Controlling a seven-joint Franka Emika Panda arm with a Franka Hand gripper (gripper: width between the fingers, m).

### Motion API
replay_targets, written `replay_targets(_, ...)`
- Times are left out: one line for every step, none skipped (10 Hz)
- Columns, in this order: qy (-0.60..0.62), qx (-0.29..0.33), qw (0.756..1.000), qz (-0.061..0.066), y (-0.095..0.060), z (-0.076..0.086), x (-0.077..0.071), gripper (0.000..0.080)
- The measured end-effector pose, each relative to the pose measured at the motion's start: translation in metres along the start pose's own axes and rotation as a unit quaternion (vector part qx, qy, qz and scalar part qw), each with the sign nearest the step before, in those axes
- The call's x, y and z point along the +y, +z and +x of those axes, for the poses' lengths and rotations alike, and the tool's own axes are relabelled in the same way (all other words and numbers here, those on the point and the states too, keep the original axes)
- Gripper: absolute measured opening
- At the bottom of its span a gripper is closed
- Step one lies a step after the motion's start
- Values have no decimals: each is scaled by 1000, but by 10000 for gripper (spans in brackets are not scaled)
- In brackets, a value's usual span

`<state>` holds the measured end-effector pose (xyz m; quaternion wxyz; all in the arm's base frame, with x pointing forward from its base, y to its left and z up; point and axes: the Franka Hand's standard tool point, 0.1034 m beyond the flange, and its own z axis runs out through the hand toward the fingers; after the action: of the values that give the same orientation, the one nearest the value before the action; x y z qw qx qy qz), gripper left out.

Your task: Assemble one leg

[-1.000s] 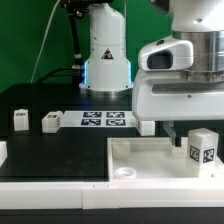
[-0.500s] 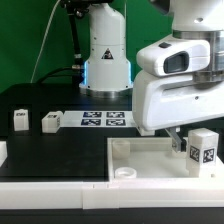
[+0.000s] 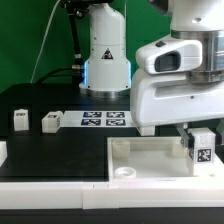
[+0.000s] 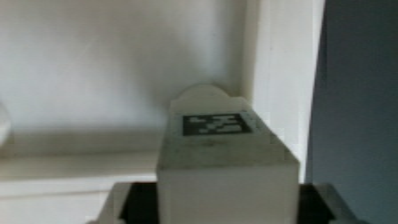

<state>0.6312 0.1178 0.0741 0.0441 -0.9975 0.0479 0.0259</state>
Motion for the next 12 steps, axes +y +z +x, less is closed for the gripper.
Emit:
replay_targets(47, 0, 999, 0, 0, 1, 1, 291)
replay_targets(125, 2, 992, 0, -1, 1, 3, 291)
replay_targets(175, 3, 985, -5, 0, 1, 10, 291)
replay_targets(208, 3, 978, -8, 0, 1, 14, 291)
replay_targets(256, 2, 966, -11, -1, 1, 17, 295)
replay_targets(291, 3, 957, -15, -1, 1, 21, 302)
replay_targets(313, 5, 949, -21, -2, 1, 23, 305)
replay_targets(341, 8, 940, -25, -2, 1, 26, 305)
replay_targets(342, 7, 940, -24, -2, 1, 26, 400)
replay_targets(340, 7, 940, -24, -1, 1, 26, 400)
replay_targets(340, 7, 940, -24, -1, 1, 26, 573)
replay_targets(340, 7, 940, -24, -1, 1, 26, 573)
